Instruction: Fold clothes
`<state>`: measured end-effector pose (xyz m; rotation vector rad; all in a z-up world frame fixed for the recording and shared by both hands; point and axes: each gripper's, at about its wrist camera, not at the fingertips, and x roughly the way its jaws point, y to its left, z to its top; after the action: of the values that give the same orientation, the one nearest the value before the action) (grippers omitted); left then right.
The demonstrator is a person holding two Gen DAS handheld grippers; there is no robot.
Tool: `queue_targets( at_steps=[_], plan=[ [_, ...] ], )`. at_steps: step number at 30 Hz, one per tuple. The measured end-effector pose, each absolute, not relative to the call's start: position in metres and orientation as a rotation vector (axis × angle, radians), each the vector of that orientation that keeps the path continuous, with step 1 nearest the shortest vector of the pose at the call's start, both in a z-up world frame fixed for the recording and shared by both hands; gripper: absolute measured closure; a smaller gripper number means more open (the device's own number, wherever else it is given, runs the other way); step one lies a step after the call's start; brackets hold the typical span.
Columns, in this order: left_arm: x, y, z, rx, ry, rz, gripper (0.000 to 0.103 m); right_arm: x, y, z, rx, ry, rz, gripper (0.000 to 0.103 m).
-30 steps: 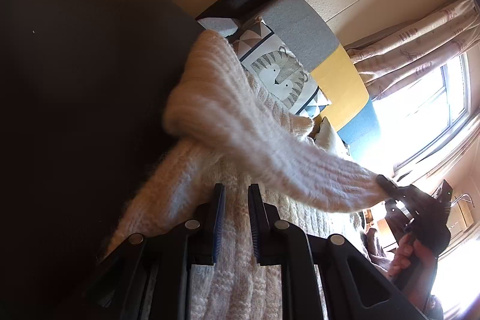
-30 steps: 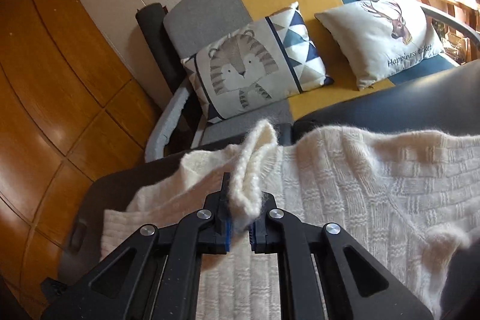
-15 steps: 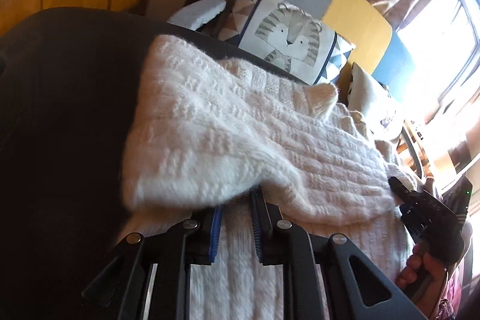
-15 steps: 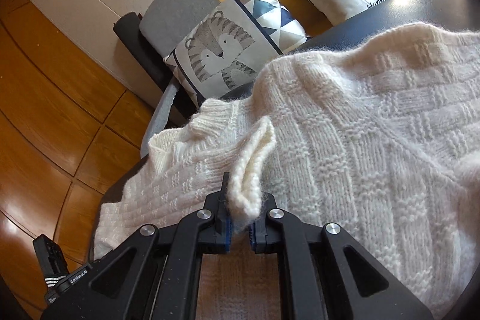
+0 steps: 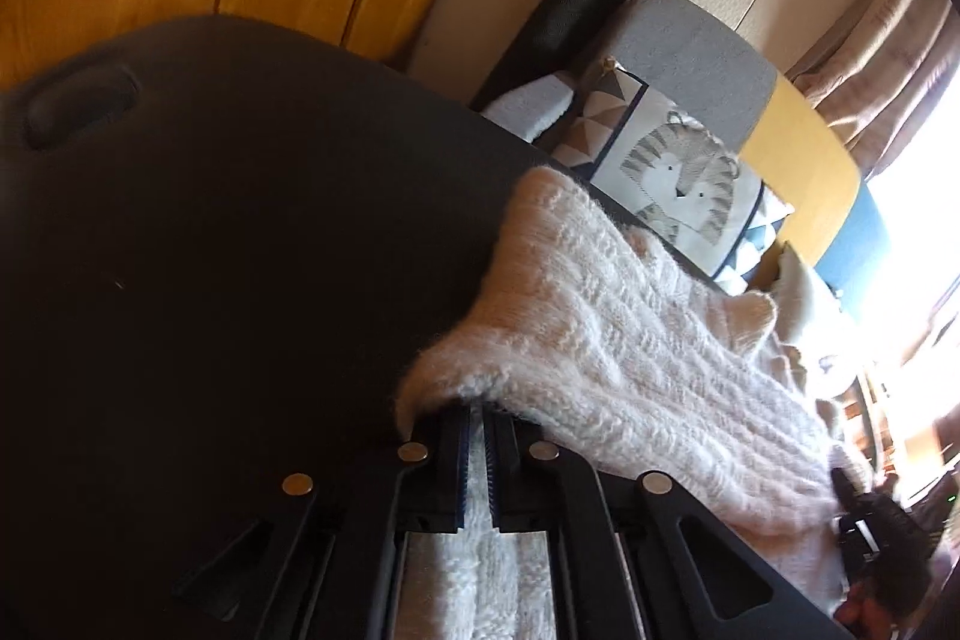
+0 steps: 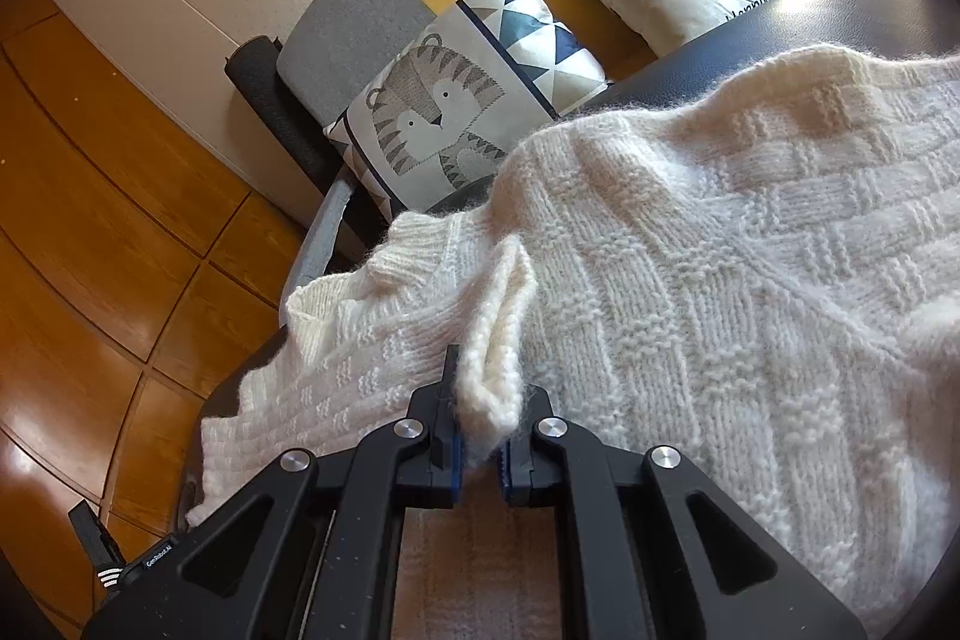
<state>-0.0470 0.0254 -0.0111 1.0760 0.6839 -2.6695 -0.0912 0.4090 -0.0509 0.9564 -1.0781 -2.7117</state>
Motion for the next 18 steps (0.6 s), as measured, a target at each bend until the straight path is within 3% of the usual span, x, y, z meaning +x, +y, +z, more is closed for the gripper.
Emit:
queue_targets(
  at_steps=[3, 10, 15, 18],
  plan=[
    [-0.040, 0.028, -0.006, 1.029, 0.592, -2.638, 0.098, -0.092, 0.409, -0.051, 0.960, -1.073, -2.710, 0.095],
    [-0.032, 0.004, -0.021, 1.098, 0.858, -2.630, 0.098, -0.097, 0.409, -0.053, 0.959, -1.069, -2.683, 0.095],
    [-0.015, 0.014, -0.010, 1.038, 0.948, -2.679, 0.097, -0.099, 0.408, -0.054, 0.936, -1.064, -2.645, 0.094],
    [-0.004, 0.021, -0.003, 0.998, 0.999, -2.706, 0.087, -0.099, 0.404, -0.053, 0.922, -1.039, -2.628, 0.083]
  ],
)
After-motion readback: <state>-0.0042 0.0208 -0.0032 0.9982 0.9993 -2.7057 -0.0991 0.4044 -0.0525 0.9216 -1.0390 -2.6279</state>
